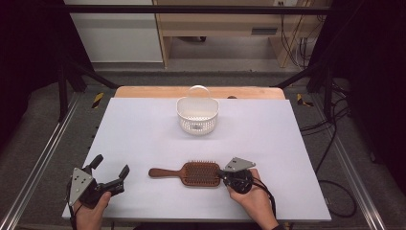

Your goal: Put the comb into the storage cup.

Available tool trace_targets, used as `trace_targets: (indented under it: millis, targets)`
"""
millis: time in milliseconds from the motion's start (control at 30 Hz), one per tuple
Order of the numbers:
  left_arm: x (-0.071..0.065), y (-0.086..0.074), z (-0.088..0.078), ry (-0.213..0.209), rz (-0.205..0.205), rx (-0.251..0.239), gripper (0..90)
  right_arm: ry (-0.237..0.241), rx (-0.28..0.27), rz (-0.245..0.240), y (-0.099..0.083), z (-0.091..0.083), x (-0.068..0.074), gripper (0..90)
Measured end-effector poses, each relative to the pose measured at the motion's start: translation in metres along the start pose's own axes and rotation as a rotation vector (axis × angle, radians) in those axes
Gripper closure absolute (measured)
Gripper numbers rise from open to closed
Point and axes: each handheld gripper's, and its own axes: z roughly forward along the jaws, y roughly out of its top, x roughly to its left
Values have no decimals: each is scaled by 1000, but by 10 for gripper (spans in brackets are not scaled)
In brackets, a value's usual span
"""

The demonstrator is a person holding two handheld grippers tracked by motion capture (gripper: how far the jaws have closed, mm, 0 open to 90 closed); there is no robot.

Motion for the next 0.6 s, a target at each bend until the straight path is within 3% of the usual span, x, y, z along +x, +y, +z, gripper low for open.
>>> trace_targets:
  millis: [167, 600]
  targets:
    - [-2, 0, 1, -8, 0, 8, 14, -16, 34, -46, 14, 12, -5, 900]
    - [-3, 0, 0, -7, 3, 9, 14, -5, 32, -50, 32, 33, -3, 900]
